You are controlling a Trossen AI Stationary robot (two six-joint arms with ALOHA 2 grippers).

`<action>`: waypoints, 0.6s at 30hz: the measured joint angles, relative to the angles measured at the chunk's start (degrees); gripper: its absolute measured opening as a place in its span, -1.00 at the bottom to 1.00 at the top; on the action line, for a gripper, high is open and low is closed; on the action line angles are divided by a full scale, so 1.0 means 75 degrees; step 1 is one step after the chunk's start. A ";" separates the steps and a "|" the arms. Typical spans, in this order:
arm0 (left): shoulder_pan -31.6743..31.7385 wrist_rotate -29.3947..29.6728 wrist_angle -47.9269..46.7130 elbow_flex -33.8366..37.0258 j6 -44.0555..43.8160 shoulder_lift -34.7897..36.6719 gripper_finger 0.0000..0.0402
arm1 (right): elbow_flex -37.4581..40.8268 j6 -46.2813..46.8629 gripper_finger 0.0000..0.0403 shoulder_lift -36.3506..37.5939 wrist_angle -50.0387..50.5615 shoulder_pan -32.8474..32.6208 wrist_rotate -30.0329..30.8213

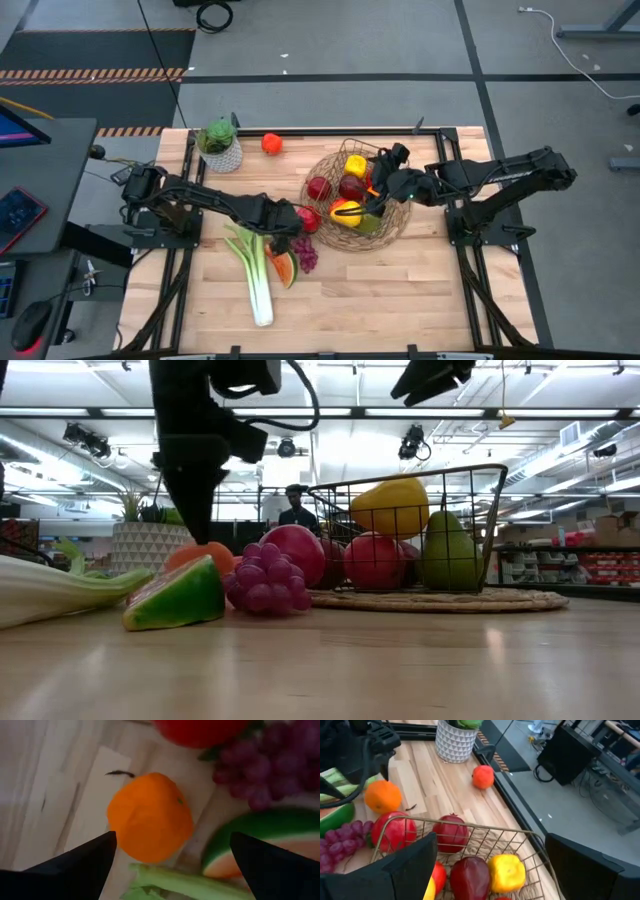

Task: Build produce basket
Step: Put the orange into the gold wire basket

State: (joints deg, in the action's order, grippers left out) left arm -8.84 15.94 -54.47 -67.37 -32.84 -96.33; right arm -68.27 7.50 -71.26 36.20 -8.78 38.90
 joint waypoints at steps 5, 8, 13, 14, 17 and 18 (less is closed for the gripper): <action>0.0214 0.0259 0.0097 0.0006 -0.1296 0.0000 0.98 | 0.0000 -0.0501 0.85 0.0000 -0.0277 0.0119 -0.0353; 0.0273 0.0322 0.0194 0.0006 -0.1957 0.0000 0.98 | 0.0000 -0.0902 0.85 0.0000 -0.0604 0.0155 -0.0543; 0.0270 0.0492 0.0179 0.0009 -0.3004 0.0000 0.98 | 0.0000 -0.1629 0.85 0.0000 -0.1118 0.0150 -0.1333; 0.0270 0.0505 0.0182 0.0009 -0.3171 0.0000 0.98 | 0.0000 -0.1727 0.85 0.0000 -0.1164 0.0150 -0.1512; 0.0250 0.0525 0.0259 0.0035 -0.3554 0.0000 0.98 | 0.0000 -0.2019 0.85 0.0000 -0.1211 0.0147 -0.1798; 0.0250 0.0521 0.0376 0.0079 -0.3647 0.0000 0.98 | 0.0000 -0.2093 0.85 0.0000 -0.1207 0.0149 -0.1799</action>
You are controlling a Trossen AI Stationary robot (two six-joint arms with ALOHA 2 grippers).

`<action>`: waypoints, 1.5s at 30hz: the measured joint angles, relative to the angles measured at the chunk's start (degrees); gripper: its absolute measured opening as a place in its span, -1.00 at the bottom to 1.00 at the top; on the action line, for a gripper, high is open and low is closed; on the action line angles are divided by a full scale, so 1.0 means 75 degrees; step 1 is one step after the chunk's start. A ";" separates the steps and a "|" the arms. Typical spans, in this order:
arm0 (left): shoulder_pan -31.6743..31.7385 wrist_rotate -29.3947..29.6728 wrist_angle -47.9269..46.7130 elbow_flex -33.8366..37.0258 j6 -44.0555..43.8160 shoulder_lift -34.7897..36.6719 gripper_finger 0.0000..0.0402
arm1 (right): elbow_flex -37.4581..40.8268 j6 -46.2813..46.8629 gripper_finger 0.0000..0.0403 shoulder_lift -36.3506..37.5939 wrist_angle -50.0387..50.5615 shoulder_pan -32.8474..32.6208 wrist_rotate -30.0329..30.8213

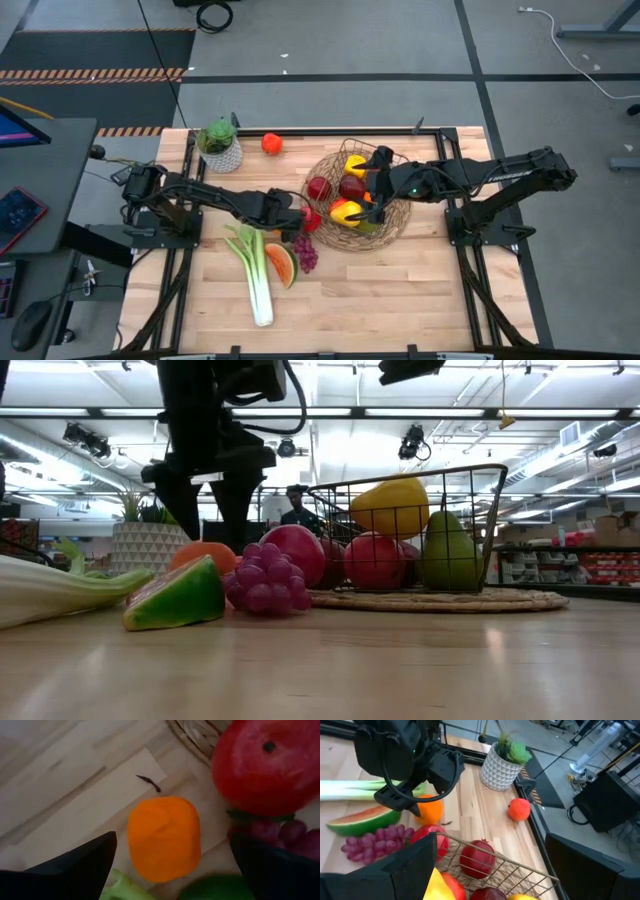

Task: Build produce basket
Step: Put the orange into the gold wire basket

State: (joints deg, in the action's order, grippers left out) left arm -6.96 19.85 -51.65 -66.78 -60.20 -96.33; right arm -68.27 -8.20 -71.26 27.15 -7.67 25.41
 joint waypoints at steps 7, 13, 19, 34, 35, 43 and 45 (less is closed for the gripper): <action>0.0058 -0.0253 0.0579 0.0630 -0.0692 -0.0003 0.98 | 0.0000 -0.0186 0.85 0.0000 0.0621 0.0001 -0.0015; 0.0093 -0.0264 0.1226 0.1007 -0.0741 -0.0006 0.98 | 0.0000 -0.0139 0.85 0.0000 0.0927 0.0001 -0.0038; 0.0093 -0.0384 0.1830 0.1013 -0.0053 -0.0006 0.98 | 0.0000 -0.0113 0.85 0.0000 0.0942 -0.0011 -0.0424; 0.0108 -0.0587 0.1460 0.1022 0.0991 -0.0172 0.67 | 0.0003 0.0274 0.85 0.0003 0.1004 -0.0017 -0.0434; 0.0121 -0.0528 0.1402 0.1022 0.1060 -0.0172 0.63 | 0.0003 0.0300 0.85 0.0003 0.1004 -0.0017 -0.0434; 0.0386 -0.0331 0.1252 0.1019 0.1752 -0.0169 0.31 | 0.0003 0.0604 0.85 0.0003 0.1227 -0.0023 -0.0490; 0.0484 -0.0339 0.1197 0.0987 0.2163 -0.0141 0.27 | 0.0003 0.0759 0.85 0.0003 0.1470 -0.0023 -0.0484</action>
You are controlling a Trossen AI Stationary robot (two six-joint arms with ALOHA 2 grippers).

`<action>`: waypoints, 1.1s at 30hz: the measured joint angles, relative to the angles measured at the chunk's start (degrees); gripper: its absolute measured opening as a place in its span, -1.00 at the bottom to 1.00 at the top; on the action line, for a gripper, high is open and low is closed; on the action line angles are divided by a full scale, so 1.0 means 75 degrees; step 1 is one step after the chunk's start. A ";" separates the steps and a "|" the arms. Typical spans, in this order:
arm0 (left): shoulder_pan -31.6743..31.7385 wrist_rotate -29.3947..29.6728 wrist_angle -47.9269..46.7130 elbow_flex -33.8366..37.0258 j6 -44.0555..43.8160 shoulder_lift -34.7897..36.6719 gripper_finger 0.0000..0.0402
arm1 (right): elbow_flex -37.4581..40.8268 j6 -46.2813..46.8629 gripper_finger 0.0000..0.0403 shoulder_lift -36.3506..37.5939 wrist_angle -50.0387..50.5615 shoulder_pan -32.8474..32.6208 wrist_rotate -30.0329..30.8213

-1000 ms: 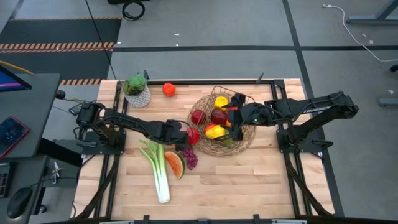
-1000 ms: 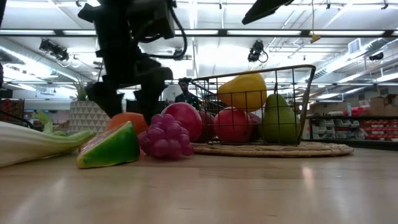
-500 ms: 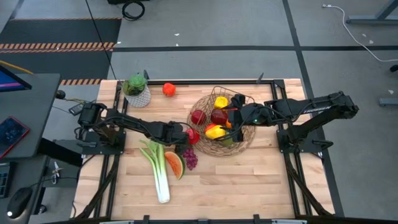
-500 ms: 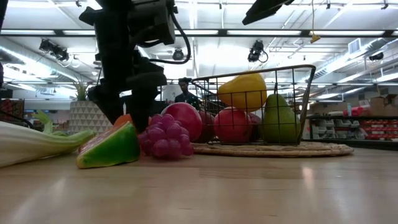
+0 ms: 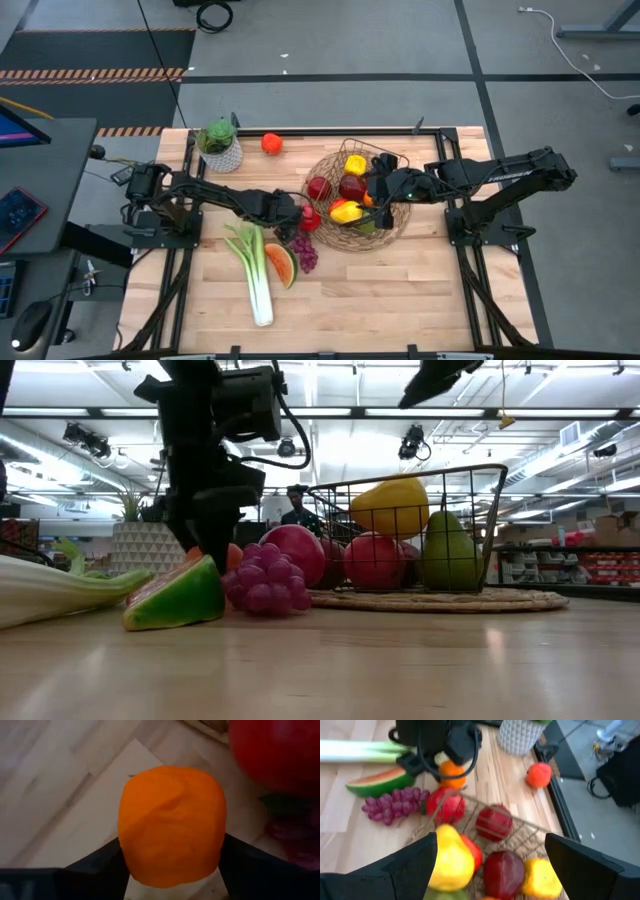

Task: Build produce basket
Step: Put the orange into the gold wire basket

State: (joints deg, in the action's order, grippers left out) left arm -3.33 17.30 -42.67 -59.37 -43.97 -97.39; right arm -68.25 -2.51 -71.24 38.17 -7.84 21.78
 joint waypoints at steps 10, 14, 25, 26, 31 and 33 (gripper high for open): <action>0.0224 0.0312 -0.1411 -0.1247 0.2526 0.0086 0.34 | 0.0000 0.0836 0.85 0.0000 0.0462 0.0000 0.0513; 0.0207 0.0863 -0.2045 -0.2067 0.3846 0.0091 0.32 | 0.0000 0.1207 0.85 0.0000 0.0407 0.0054 0.1408; -0.0027 0.2760 -0.2578 -0.3817 0.7711 0.0100 0.34 | 0.0000 0.2153 0.85 0.0009 0.0638 0.0178 0.1953; -0.0066 0.2989 -0.2580 -0.3879 0.8104 0.0100 0.34 | 0.0000 0.2280 0.85 0.0015 0.0736 0.0178 0.1969; -0.0228 0.4369 -0.2240 -0.3946 1.0031 0.0097 0.34 | 0.0000 0.2770 0.85 0.0079 0.1352 0.0178 0.2501; -0.0242 0.4750 -0.1940 -0.3946 1.0591 0.0097 0.34 | 0.0000 0.2968 0.85 0.0138 0.1633 0.0180 0.2856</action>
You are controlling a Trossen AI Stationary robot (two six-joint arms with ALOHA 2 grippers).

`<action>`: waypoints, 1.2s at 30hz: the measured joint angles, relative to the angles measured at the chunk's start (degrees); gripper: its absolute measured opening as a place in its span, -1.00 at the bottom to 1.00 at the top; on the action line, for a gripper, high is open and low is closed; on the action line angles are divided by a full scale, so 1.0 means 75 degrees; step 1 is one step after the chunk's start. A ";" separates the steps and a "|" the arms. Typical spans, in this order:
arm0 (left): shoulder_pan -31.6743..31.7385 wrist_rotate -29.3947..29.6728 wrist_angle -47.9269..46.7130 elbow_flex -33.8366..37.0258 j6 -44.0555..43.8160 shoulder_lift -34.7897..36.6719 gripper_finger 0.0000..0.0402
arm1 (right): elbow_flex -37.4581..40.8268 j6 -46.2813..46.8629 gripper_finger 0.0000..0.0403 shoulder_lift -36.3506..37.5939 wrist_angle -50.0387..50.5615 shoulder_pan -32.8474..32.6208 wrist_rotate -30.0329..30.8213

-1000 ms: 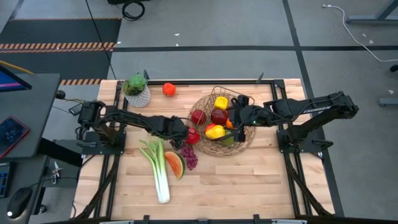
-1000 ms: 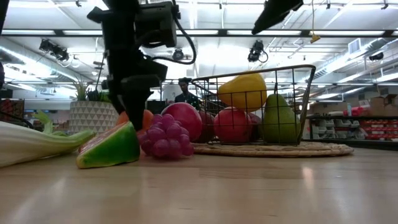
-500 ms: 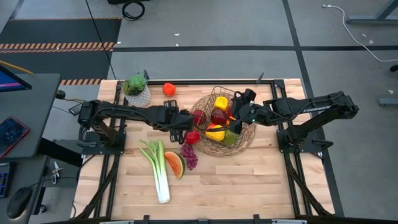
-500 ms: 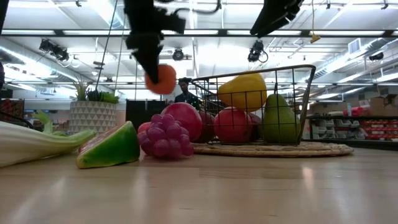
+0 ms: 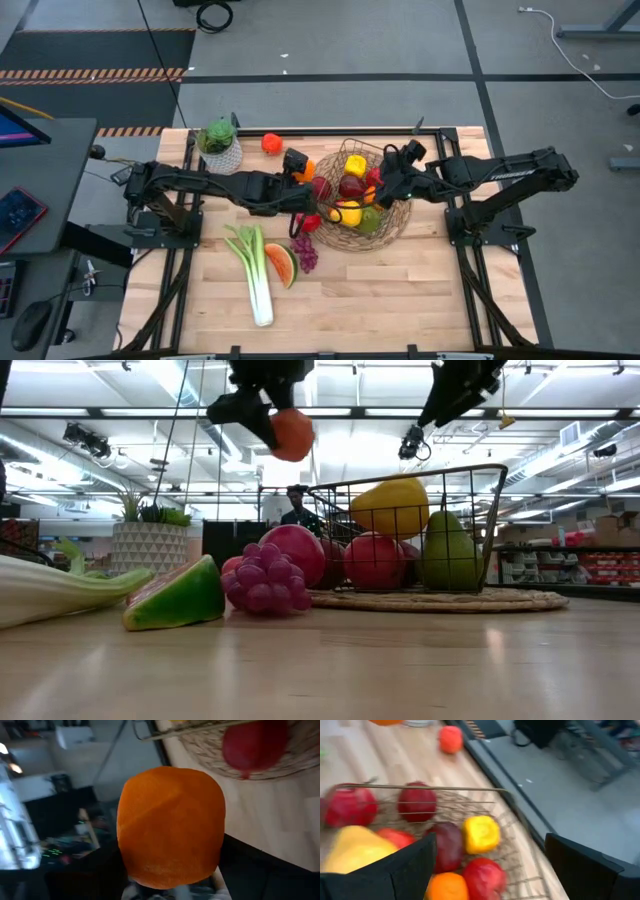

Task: Build produce basket
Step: Put the orange into the gold wire basket

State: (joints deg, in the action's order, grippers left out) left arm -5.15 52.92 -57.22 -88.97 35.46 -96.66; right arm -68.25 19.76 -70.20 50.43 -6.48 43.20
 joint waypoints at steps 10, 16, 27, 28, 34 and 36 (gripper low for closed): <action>-0.0064 0.0261 0.2588 0.0003 0.3163 -0.0050 0.34 | 0.0000 0.1149 0.85 0.0448 0.0579 0.0021 0.0493; -0.0290 0.0260 0.4040 0.0005 0.5092 -0.0055 0.35 | 0.0000 0.1681 0.85 0.0526 0.0898 0.0018 0.0490; -0.0868 -0.0267 0.5024 0.0006 0.5811 -0.0055 0.35 | 0.0000 0.2202 0.85 0.0520 0.1348 0.0018 0.0492; -0.0906 -0.0463 0.5133 0.0006 0.5536 -0.0055 0.35 | 0.0000 0.2205 0.85 0.0520 0.1348 0.0018 0.0490; -0.0917 -0.1804 0.5181 0.0009 0.3728 0.0265 0.35 | 0.0000 0.2267 0.85 0.0517 0.1351 0.0006 0.0360; -0.0810 -0.2309 0.5179 0.0009 0.3173 0.0534 0.35 | 0.0000 0.2340 0.85 0.0517 0.1371 -0.0035 0.0299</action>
State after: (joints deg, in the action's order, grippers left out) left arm -11.22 35.61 -18.38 -88.90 59.26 -92.65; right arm -68.25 37.31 -66.32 60.71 -6.75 45.44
